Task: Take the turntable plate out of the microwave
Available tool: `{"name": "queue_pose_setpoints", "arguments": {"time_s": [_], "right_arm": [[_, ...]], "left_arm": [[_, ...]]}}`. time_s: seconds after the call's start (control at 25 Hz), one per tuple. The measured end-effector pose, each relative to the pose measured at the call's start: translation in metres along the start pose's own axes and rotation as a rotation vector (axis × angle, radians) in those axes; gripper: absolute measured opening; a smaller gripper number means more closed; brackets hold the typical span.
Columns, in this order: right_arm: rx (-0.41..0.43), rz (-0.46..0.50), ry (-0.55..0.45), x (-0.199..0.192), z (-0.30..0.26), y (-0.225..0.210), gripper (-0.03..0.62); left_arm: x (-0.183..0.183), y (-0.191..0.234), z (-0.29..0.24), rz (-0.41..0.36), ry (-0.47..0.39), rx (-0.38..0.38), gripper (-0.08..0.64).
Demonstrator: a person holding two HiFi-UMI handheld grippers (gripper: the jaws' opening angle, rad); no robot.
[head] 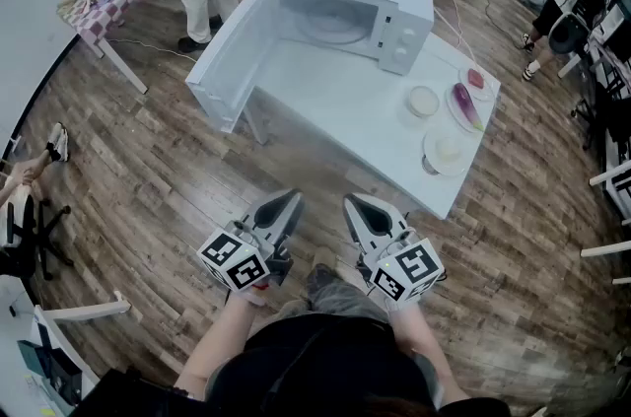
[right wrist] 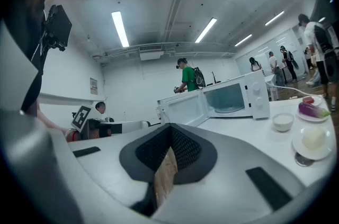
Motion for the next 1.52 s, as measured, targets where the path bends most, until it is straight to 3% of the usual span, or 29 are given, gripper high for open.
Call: {"name": "queue_pose_setpoints", "arguments": {"time_s": [0.44,0.92,1.52], "right_arm": [[0.039,0.008,-0.004,0.019,-0.039,-0.073,0.020],[0.033,0.032,0.014,0.025,-0.063,-0.100,0.020],[-0.033,0.030,0.072,0.039,-0.150,-0.162,0.020]], "left_arm": [[0.020,0.035,-0.075,-0.010,-0.015,0.033,0.012],[0.016,0.059,-0.106,0.023,-0.001,0.086,0.012],[0.051,0.141,-0.205,0.008,0.053,0.013,0.012]]}}
Point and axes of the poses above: the fingertips, and each gripper's own axes: z backward along the fingers, y to its left, x out of its top, the point moved 9 cm from there along z, backward along the fingers
